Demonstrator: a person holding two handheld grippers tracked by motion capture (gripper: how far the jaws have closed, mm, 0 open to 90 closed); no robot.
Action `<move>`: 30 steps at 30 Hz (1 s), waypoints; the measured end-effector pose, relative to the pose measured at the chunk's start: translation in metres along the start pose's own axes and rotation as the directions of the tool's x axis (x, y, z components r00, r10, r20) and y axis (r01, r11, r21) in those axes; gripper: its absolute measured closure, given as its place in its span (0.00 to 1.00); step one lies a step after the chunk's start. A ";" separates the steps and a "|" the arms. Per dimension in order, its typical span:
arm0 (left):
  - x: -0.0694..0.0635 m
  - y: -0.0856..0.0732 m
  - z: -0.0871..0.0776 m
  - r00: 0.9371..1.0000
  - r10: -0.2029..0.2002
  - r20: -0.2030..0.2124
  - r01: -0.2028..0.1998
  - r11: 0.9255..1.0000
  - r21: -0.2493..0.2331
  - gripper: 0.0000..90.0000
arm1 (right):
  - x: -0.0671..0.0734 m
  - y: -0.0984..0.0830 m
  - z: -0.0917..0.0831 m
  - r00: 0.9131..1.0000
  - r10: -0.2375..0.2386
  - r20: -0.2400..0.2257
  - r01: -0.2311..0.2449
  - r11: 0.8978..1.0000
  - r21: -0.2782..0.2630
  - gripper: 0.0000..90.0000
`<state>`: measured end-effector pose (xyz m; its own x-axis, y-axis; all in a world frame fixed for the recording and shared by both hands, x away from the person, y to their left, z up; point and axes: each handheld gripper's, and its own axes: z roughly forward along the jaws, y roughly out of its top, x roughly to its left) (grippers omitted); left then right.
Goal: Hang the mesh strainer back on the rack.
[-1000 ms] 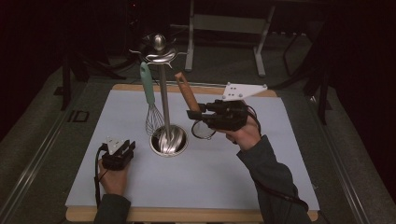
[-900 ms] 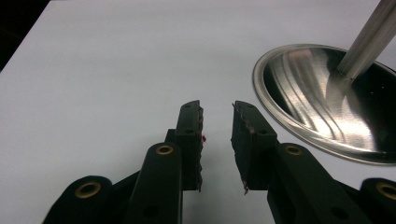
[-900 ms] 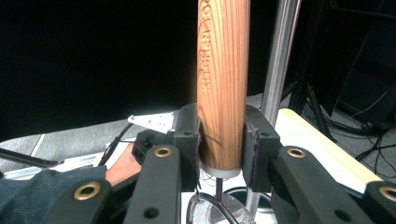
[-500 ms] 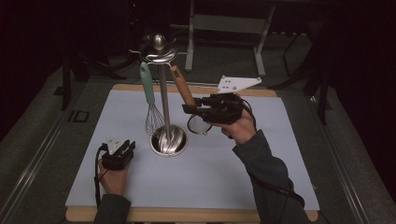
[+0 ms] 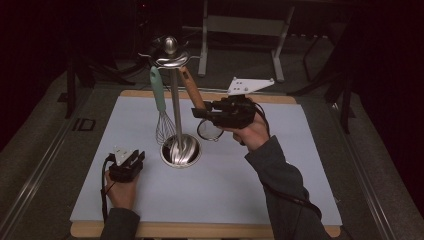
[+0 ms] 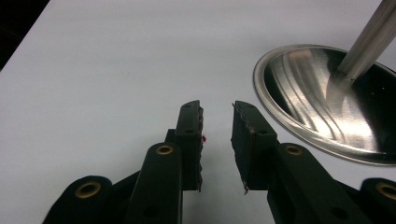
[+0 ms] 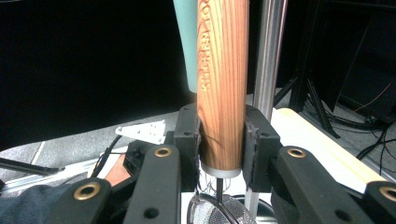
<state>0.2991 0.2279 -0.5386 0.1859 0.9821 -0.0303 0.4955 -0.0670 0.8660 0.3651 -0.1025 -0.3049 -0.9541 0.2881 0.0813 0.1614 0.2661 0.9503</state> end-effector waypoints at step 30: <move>0.000 0.000 0.000 1.000 -0.001 -0.001 0.001 1.000 0.002 0.81 | 0.002 0.001 0.025 0.993 -0.049 0.108 0.039 0.995 0.092 0.73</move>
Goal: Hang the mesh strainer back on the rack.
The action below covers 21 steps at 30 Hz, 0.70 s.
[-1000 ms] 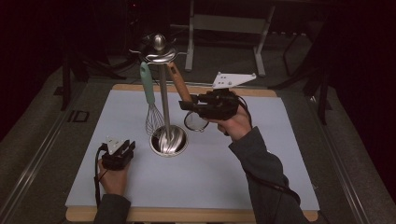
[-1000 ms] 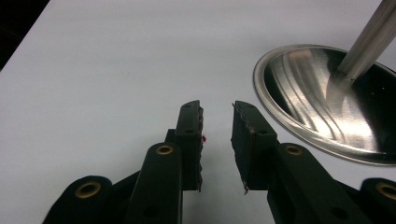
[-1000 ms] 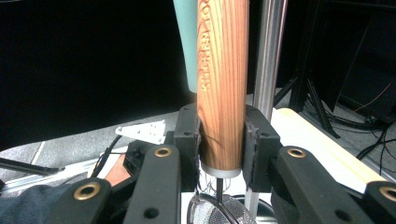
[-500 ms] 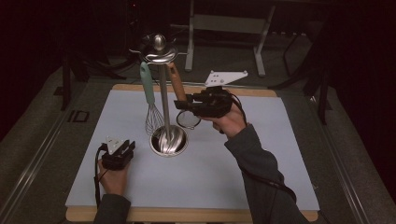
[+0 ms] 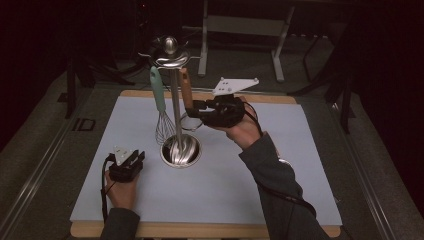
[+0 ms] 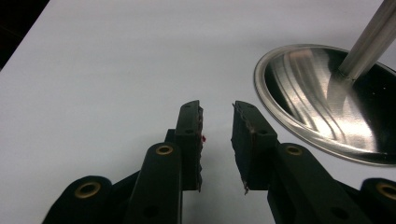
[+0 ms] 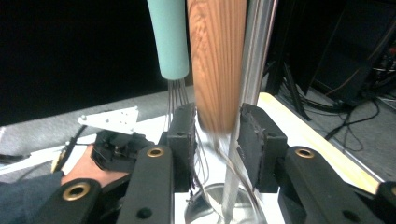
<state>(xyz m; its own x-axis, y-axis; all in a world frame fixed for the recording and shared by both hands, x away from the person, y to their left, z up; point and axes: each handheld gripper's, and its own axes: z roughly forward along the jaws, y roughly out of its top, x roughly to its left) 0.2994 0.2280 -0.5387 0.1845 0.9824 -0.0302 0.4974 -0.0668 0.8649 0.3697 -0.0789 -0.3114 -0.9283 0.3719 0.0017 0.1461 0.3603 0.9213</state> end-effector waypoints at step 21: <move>0.000 0.000 0.000 1.000 -0.002 -0.001 0.002 1.000 0.001 0.81 | 0.010 -0.016 -0.015 0.989 -0.116 0.095 0.109 0.991 0.084 0.67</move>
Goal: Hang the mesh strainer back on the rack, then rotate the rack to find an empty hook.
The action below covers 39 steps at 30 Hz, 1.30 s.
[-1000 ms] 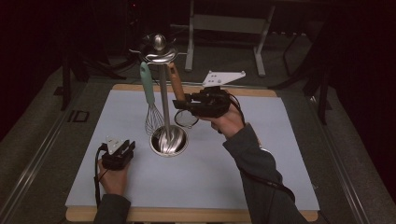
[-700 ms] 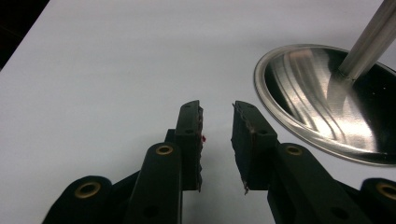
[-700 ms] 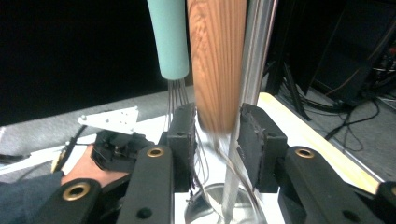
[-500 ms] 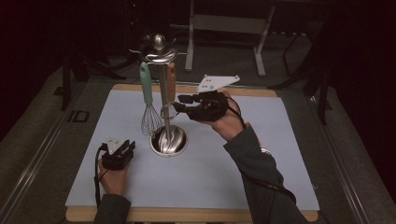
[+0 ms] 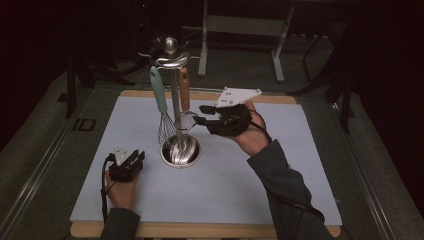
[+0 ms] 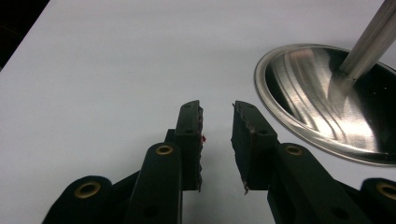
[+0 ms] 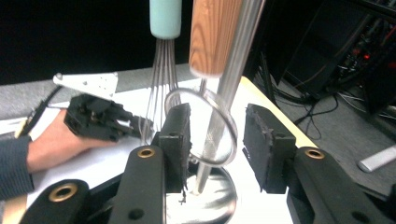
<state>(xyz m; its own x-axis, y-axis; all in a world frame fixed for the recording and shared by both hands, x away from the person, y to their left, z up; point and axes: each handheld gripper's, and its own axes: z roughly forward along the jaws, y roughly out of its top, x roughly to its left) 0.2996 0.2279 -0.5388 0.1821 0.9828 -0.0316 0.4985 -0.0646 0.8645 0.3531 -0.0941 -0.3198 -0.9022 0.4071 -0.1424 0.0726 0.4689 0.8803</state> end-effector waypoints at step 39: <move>0.001 -0.001 -0.004 1.000 -0.003 -0.004 0.003 0.999 -0.033 0.85 | -0.009 -0.151 -0.017 0.972 0.137 0.189 -0.169 0.972 0.162 0.61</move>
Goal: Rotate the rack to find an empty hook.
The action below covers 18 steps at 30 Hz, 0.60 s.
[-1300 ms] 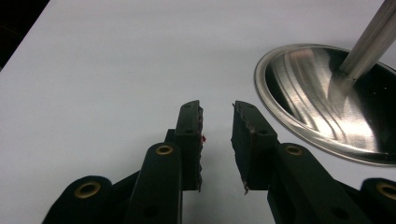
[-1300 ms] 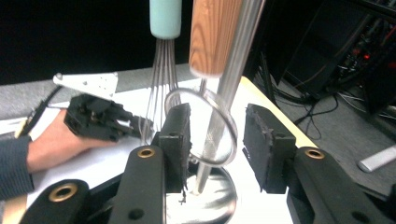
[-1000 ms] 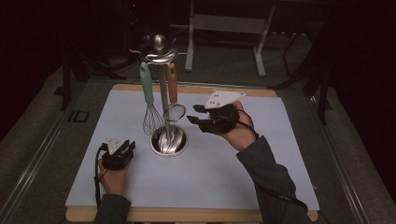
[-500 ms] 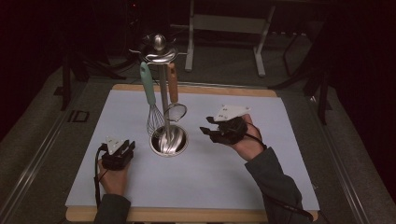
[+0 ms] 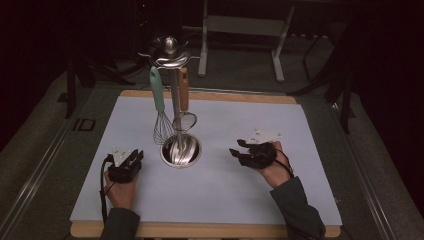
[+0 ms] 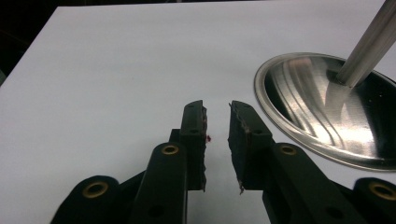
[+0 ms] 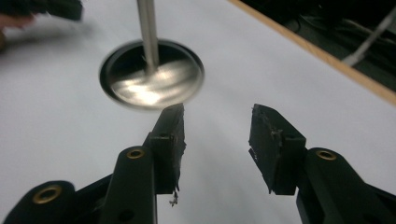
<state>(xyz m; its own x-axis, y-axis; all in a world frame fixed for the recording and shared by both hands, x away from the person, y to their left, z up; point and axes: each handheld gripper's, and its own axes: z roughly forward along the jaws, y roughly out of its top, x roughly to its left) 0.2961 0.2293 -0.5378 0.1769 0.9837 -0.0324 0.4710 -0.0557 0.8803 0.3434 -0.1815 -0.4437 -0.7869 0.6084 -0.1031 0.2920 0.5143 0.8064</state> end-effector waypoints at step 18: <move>-0.001 0.003 -0.006 0.999 -0.031 0.025 0.032 0.998 -0.052 1.00 | -0.013 -0.055 -0.002 0.990 0.133 0.035 -0.135 0.990 0.033 0.60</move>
<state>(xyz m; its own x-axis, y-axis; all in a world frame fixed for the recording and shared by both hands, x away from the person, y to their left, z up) 0.2923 0.2286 -0.5323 0.1841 0.9803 -0.0717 0.4306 -0.0148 0.9024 0.3370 -0.2188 -0.4854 -0.7213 0.6924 -0.0148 0.4133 0.4475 0.7931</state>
